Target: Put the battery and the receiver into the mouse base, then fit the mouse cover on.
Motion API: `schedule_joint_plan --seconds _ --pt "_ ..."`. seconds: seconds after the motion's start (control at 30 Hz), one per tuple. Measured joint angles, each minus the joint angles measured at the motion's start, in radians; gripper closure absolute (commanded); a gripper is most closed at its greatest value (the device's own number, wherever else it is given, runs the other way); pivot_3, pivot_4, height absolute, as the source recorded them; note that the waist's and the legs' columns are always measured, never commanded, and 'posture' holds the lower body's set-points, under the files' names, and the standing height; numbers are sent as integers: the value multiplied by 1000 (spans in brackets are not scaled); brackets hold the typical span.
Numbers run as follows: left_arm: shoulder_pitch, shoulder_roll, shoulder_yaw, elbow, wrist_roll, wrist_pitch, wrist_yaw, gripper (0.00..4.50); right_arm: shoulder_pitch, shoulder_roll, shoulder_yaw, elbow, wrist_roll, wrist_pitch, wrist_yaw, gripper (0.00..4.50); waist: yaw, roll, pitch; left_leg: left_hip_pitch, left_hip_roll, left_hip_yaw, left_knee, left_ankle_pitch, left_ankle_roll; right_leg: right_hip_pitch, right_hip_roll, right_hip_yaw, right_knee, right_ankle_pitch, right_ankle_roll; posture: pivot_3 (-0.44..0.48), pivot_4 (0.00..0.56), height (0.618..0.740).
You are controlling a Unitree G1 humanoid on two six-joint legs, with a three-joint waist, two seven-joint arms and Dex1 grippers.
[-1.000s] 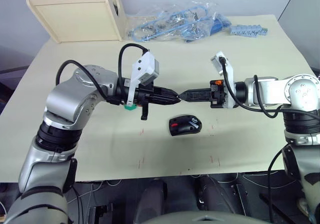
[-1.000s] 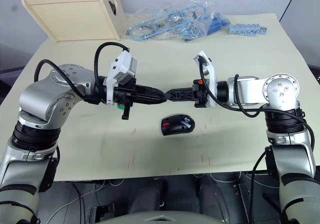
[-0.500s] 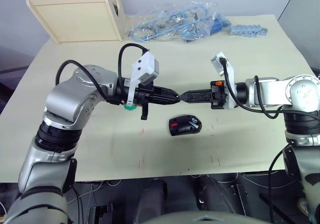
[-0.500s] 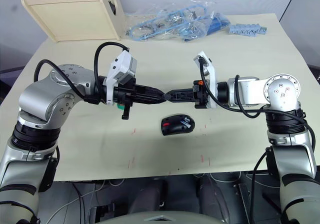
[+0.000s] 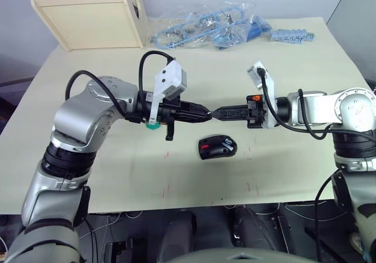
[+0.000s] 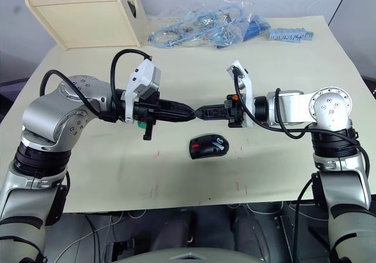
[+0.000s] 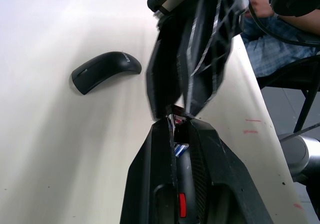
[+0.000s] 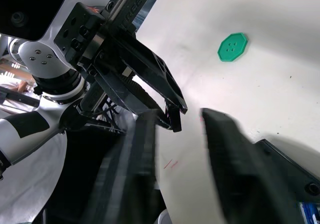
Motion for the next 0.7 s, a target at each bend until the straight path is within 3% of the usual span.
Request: schedule_joint_plan --seconds 0.7 --pt "0 1 -1 2 5 1 -2 4479 0 4 -2 -2 -4 -4 8 4455 0 0 0 0 0 0 0 0 0 0 0 0 0 0 0 0 150 740"
